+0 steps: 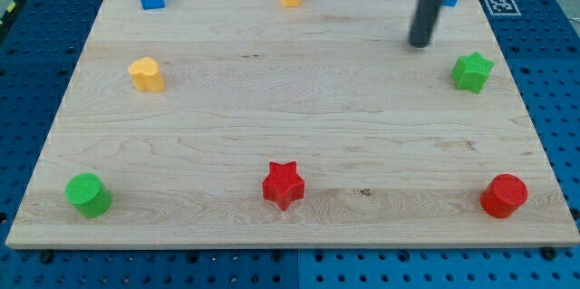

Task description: Slide the green star towards the bottom

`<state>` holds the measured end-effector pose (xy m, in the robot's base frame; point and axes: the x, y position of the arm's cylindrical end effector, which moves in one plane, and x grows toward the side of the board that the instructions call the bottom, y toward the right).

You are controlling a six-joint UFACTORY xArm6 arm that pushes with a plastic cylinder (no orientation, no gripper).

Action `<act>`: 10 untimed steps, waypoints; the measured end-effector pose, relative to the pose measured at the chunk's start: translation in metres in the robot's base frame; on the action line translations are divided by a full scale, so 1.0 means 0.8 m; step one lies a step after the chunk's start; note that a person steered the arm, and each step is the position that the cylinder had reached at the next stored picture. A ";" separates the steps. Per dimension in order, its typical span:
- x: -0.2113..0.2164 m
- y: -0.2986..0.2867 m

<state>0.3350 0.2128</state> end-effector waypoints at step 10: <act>0.070 -0.021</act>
<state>0.3909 0.1958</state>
